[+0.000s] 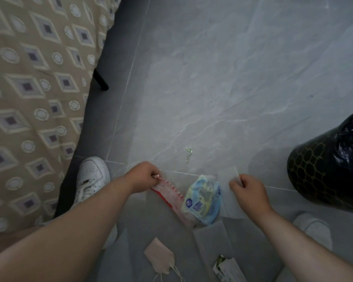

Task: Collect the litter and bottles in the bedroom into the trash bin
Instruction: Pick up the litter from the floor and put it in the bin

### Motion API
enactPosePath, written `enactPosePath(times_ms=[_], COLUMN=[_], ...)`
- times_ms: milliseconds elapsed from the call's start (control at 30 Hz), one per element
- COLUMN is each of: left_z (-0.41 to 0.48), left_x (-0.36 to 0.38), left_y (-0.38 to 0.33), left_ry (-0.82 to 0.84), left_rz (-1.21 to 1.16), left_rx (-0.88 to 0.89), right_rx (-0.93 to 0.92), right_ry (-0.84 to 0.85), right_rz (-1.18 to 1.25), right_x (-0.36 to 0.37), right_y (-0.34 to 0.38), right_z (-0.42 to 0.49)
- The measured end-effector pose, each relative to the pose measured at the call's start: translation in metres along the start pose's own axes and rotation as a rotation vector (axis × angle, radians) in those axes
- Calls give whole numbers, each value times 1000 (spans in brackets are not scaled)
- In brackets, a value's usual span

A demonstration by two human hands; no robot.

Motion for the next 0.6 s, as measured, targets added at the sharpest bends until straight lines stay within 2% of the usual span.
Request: enactPosePath(times_ms=[133,267,433,600], left_z=[-6,-15,-32,-44], left_x=[-62,-114,-157,-172], left_y=[-23,-73,-182,-315], left_ry=[-117,-208,-287,-295], left_rz=[-190,-290,-475,-681], left_rx=[-22,40,190,391], right_rx=[-132,-247,-341,-458], right_ry=[19,39,-47,-249], right_rz=[-58,-64,-64,-44], right_x=[-21,-64,-147,-269], right_y=[42,89,138,177], right_z=[14,20,10,-16])
Point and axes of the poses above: each hand's wrist, its own z-axis towards the middle knuckle, its own x-axis out of the palm, y = z × x, the point moved 4 cm from there along z, towards the middle knuckle, and after that the axes turned 6 degrees about z, right-handed, at the moved point
